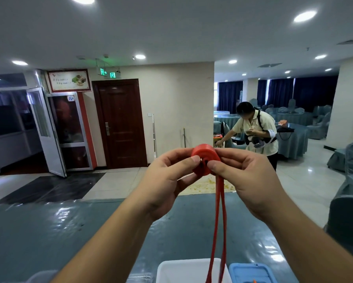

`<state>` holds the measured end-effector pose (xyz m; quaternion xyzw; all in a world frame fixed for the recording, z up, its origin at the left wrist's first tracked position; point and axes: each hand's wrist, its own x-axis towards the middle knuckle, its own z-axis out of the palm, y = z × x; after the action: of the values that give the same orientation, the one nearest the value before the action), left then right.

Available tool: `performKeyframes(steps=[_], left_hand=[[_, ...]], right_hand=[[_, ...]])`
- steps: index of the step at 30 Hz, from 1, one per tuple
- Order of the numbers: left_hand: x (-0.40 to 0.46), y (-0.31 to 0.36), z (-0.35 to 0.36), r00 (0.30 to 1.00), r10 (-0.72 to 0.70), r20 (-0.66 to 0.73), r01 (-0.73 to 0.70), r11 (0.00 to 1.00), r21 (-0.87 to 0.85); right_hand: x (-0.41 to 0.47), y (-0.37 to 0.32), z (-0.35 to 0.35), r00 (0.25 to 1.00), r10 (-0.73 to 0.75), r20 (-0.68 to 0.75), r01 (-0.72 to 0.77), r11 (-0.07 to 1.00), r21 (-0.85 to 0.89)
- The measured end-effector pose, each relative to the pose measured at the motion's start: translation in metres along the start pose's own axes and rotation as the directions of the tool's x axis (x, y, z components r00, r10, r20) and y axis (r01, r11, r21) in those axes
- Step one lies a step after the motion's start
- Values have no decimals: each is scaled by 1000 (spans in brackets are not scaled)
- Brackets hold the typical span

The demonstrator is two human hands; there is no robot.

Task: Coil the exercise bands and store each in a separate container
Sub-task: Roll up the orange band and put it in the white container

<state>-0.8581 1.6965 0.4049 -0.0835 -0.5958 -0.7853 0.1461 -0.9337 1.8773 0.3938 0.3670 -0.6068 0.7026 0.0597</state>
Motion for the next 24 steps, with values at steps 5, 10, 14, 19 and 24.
performKeyframes(steps=[5, 10, 14, 19, 24], left_hand=[[2, 16, -3, 996, 9, 88, -34, 956, 290], [0, 9, 5, 997, -30, 75, 30, 1000, -1], [2, 8, 5, 998, -21, 66, 12, 991, 135], [3, 19, 0, 992, 38, 117, -83, 908, 411], [-1, 5, 4, 998, 33, 50, -41, 986, 163]], right_hand=[[3, -13, -7, 992, 14, 128, 3, 991, -130], [1, -13, -2, 993, 42, 115, -49, 997, 58], [2, -14, -10, 982, 79, 171, -71, 996, -51], [3, -18, -13, 952, 115, 283, -63, 981, -186], [-2, -7, -7, 994, 47, 94, -44, 999, -28]])
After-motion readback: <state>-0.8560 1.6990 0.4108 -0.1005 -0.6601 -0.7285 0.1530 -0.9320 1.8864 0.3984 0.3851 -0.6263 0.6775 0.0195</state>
